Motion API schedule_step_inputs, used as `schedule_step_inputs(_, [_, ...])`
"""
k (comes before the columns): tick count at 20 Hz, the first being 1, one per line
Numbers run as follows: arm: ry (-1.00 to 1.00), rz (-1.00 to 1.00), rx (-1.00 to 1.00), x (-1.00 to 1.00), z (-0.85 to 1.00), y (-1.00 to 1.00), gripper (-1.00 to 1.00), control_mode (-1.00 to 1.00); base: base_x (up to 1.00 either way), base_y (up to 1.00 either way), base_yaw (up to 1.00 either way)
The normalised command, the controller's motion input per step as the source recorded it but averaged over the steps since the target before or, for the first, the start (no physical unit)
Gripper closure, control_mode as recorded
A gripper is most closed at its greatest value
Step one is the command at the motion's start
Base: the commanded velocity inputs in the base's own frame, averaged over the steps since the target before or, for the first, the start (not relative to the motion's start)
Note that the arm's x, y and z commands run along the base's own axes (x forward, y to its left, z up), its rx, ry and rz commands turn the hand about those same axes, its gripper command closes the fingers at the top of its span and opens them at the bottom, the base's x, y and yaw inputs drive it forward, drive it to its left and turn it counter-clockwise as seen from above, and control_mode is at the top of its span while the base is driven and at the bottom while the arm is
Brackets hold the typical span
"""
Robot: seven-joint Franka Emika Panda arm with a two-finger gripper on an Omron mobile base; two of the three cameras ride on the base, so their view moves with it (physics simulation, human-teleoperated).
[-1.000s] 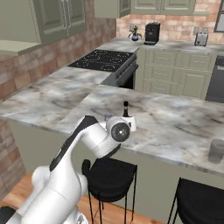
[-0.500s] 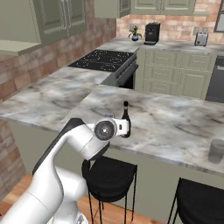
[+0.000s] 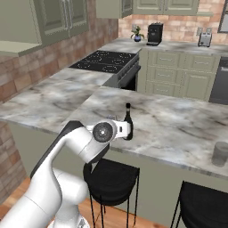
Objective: There is a wine glass and glass cup on the dining counter. Place the wine bottle next to the wine glass and the juice bottle next to the glass cup.
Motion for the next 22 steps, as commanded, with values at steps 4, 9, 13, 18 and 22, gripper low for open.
schedule_step_inputs(4, [0.00,0.00,0.00,0.00,0.00,0.00,-1.00,-1.00,0.00,0.00,0.00])
schedule_step_inputs(9, [0.00,0.00,0.00,0.00,0.00,0.00,-1.00,-1.00,0.00,0.00,0.00])
schedule_step_inputs(13, [0.00,0.00,0.00,0.00,0.00,0.00,-1.00,1.00,0.00,0.00,0.00])
schedule_step_inputs(18, [0.00,0.00,0.00,0.00,0.00,0.00,-1.00,1.00,-0.52,-0.08,0.00])
schedule_step_inputs(22, [0.00,0.00,0.00,0.00,0.00,0.00,-1.00,1.00,-0.72,-0.03,-0.02])
